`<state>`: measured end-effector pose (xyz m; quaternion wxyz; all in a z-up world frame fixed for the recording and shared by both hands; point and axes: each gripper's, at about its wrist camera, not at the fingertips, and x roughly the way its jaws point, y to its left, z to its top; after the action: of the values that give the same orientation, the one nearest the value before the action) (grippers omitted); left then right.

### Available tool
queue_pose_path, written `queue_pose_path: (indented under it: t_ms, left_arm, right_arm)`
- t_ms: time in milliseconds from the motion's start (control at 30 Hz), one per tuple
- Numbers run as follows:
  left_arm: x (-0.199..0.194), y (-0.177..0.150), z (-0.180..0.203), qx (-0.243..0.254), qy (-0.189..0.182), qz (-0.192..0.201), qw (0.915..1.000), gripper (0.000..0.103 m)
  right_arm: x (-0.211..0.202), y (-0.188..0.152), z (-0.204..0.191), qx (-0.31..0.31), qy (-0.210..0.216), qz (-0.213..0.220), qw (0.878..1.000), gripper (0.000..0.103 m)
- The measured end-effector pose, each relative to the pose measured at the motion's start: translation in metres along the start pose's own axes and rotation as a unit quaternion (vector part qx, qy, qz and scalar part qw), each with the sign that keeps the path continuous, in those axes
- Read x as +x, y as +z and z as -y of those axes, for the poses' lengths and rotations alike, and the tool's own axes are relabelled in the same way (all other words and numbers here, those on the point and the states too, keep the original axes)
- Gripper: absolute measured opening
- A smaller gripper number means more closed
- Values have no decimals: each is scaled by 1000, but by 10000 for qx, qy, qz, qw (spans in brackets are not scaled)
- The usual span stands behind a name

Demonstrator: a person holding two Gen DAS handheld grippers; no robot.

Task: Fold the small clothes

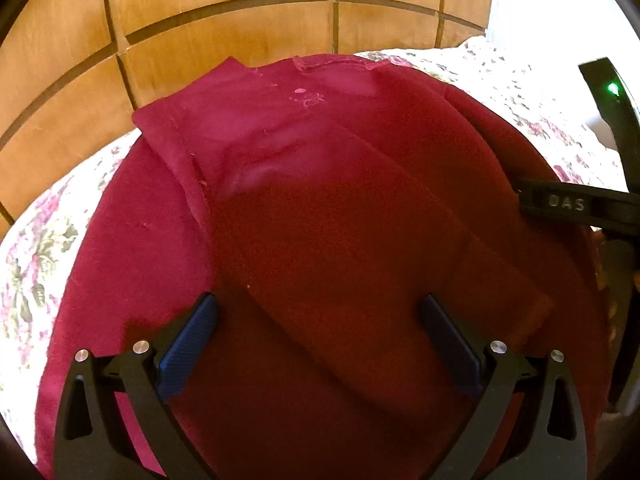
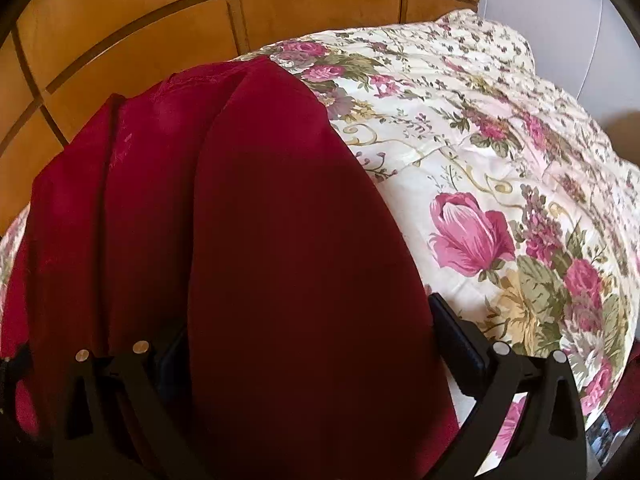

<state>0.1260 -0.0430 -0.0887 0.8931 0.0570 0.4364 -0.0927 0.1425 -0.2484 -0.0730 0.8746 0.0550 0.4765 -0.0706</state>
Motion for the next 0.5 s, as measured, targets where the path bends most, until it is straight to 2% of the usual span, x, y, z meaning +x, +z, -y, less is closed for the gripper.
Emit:
queue_pose_path:
  t_ms: [33,100,133,200,267,333,367,400,433,467,500]
  left_arm:
    - [-3,0,0,53,-26,44,10000,99]
    - [-11,0,6,251,-77,207,9994,92]
    - [-19,-1,13,436,32,378,9983,87]
    - [-33,-2,22,640,163,724,9952,87]
    - [-45,-4,33,838,-12,1031,9911,90]
    - [-41,-3,44,1117,-18,941,9893,92]
    - [-34,-3,49,1298,6,822,9881,88]
    - [-27,-3,52,1434,39,709,9871,81]
    - [-18,-4,54,1578,12,526,9861,60]
    - [-13,-8,53,1586,-153,419,9863,49]
    - [-14,-7,49,1457,-323,431,9879,42]
  right_arm:
    - [0,0,-1,-32,-31,20,10000,101]
    - [-1,0,-2,-62,-66,38,10000,101]
    - [0,0,-1,-48,-55,31,10000,101]
    - [0,0,0,-17,-28,11,10000,101]
    - [1,0,-1,9,-19,-4,10000,101]
    - [1,-1,-2,7,-25,-5,10000,101]
    - [0,-1,-1,8,-23,-7,10000,101]
    - [0,-1,-1,13,-20,-12,10000,101]
    - [0,-1,-1,20,-14,-22,10000,101]
    - [0,-1,-1,20,-10,-30,10000,101]
    - [0,-2,-1,19,-7,-32,10000,101]
